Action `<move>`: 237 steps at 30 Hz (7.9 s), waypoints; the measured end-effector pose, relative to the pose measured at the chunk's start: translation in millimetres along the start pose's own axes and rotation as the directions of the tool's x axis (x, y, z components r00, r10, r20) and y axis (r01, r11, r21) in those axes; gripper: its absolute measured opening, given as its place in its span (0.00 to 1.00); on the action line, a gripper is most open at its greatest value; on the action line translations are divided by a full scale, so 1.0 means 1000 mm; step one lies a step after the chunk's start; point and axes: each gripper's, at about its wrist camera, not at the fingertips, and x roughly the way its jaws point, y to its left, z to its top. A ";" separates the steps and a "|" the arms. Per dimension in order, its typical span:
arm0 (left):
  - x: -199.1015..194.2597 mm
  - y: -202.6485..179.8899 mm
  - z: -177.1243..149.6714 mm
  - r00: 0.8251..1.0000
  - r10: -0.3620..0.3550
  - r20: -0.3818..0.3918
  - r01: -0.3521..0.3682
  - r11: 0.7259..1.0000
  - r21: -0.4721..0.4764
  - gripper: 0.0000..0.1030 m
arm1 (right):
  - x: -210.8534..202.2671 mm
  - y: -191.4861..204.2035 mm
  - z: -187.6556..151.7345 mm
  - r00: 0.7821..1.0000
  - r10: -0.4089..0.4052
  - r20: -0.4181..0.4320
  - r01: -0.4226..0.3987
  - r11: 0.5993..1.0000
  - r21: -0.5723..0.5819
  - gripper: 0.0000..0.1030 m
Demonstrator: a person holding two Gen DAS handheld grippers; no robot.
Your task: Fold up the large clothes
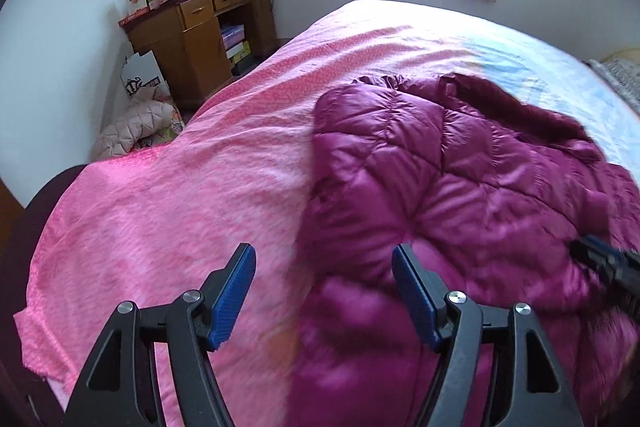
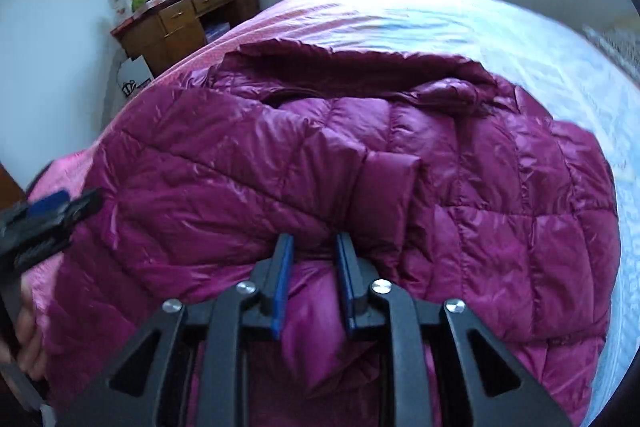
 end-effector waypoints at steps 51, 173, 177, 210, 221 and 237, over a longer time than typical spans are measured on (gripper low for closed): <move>-0.110 0.136 -0.093 0.991 -0.109 0.071 0.116 0.988 -0.099 0.76 | -0.183 -0.088 -0.062 0.931 0.315 0.186 -0.349 0.917 0.194 0.17; 0.164 -0.059 0.119 0.991 0.129 0.030 -0.131 0.988 0.084 0.32 | 0.082 -0.068 0.120 0.999 -0.049 0.015 0.047 0.995 0.089 0.11; 0.163 -0.059 0.119 0.991 0.132 0.032 -0.134 0.988 0.082 0.34 | 0.083 -0.077 0.117 1.000 -0.017 0.021 0.014 0.993 0.113 0.10; 0.025 0.021 -0.030 0.982 -0.165 0.088 0.184 0.935 -0.302 0.67 | -0.004 -0.024 0.030 0.992 0.011 0.122 -0.016 0.999 0.043 0.21; 0.025 0.024 -0.041 0.979 -0.173 0.112 0.203 0.896 -0.394 0.67 | 0.004 -0.021 0.026 0.993 -0.019 0.118 0.016 1.000 0.024 0.20; 0.030 0.032 -0.044 0.949 -0.267 0.169 0.316 0.803 -0.505 0.67 | 0.002 -0.003 0.011 0.994 0.023 0.108 -0.022 1.000 -0.007 0.13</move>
